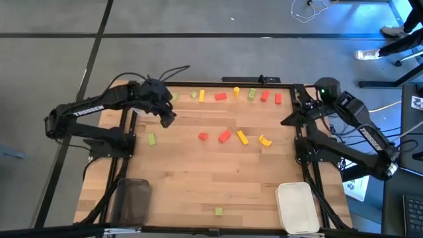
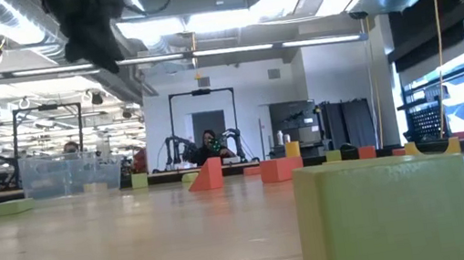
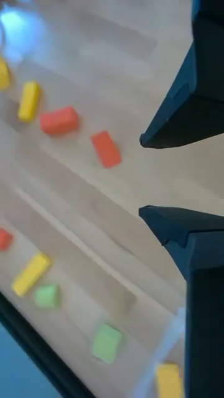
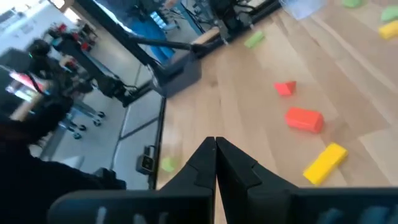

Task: Sort & place blocks by color
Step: Put the yellow block into the transparent bin

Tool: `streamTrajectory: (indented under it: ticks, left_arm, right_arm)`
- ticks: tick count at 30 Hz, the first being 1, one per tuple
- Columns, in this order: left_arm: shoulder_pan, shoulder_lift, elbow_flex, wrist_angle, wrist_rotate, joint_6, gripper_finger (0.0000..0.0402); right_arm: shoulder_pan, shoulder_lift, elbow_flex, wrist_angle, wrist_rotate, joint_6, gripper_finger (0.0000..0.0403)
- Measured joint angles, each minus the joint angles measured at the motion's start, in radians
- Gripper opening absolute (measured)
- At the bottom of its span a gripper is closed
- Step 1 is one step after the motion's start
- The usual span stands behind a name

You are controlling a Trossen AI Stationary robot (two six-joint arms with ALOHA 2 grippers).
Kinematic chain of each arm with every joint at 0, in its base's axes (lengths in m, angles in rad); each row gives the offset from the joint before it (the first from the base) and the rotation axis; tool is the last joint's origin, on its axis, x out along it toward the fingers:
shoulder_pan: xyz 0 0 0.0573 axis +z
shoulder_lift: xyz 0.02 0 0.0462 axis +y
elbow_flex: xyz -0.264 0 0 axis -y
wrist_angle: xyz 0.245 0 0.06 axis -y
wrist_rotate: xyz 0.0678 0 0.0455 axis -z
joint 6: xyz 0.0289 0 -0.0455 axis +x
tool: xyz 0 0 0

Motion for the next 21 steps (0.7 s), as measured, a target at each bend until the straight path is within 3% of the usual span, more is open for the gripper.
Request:
streamTrajectory:
  ticks: [9,17,21]
  left_arm:
    - [-0.064,0.000,0.000,0.015,-0.056,-0.003,0.0150]
    - [-0.073,0.000,0.000,0.015,-0.060,-0.003,0.0150]
    - [-0.073,0.000,0.000,0.015,-0.060,-0.003,0.0150]
  right_arm:
    - [0.002,0.012,0.003,0.072,0.029,0.059,0.0012]
    - [0.005,0.013,0.004,0.069,0.177,0.136,0.0003]
    - [0.050,0.046,0.096,-0.141,0.359,0.057,0.0002]
